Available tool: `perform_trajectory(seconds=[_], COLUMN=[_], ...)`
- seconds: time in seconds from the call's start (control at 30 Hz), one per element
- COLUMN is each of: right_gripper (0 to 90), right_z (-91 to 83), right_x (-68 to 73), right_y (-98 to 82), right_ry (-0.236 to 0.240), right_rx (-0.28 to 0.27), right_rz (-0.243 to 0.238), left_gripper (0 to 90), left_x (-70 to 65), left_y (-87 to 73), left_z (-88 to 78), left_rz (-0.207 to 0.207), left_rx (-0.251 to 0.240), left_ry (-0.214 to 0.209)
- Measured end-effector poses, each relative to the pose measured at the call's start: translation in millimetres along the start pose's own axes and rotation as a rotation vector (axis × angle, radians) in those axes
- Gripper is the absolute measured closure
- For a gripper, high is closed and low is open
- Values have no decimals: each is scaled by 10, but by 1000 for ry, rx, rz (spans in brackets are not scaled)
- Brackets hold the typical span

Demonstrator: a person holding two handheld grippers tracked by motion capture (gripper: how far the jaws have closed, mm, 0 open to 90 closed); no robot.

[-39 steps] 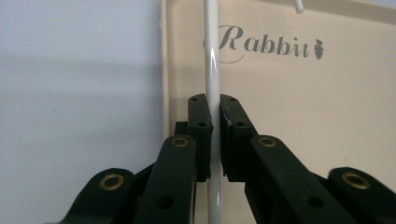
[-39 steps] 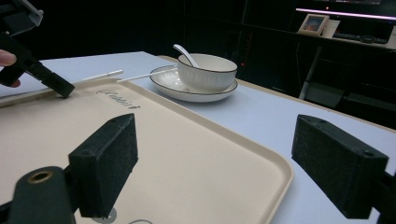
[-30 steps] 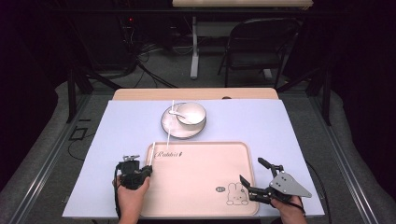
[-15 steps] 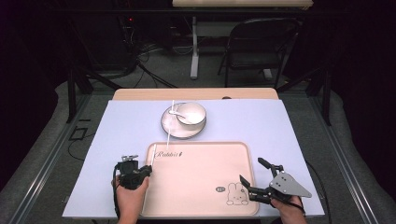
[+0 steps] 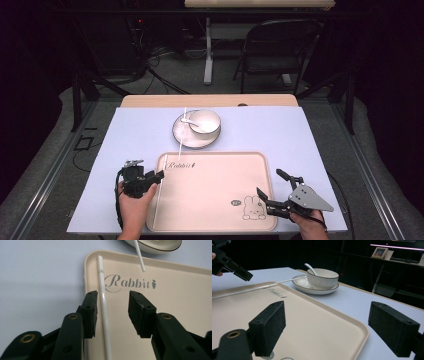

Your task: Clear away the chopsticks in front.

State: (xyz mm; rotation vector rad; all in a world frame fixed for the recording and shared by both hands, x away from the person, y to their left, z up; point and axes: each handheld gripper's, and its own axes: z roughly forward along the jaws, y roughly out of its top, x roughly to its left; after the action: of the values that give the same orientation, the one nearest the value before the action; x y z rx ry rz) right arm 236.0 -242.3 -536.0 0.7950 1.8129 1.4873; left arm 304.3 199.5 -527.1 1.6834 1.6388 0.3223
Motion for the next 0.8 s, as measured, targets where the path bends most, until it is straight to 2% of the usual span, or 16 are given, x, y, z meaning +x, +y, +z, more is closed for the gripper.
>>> perform_trajectory(seconds=[0.1, 0.17, 0.27, 0.57, 0.7, 0.8], right_gripper=[139, 139, 139, 139, 139, 139], right_z=[1, 1, 2, 1, 0, 1], right_x=[-1, -1, 0, 0, -2, 0], right_y=[0, 0, -1, 0, 0, -1], right_ry=[-1, 0, -1, 0, -1, 0], right_rx=[1, 0, 1, 1, 0, 0], right_rz=[0, -1, -1, -1, 0, -1], left_gripper=[491, 443, 419, 417, 413, 417], left_x=[2, 8, 5, -27, -12, 3], left_y=[35, 62, 105, 333, 474, 587], left_z=[2, 17, 36, 40, 94, 137], left_rz=[30, 54, 68, 107, 132, 123], left_rx=[-19, -8, 6, 19, -11, -10], left_ry=[12, 22, 15, 6, -26, -40])
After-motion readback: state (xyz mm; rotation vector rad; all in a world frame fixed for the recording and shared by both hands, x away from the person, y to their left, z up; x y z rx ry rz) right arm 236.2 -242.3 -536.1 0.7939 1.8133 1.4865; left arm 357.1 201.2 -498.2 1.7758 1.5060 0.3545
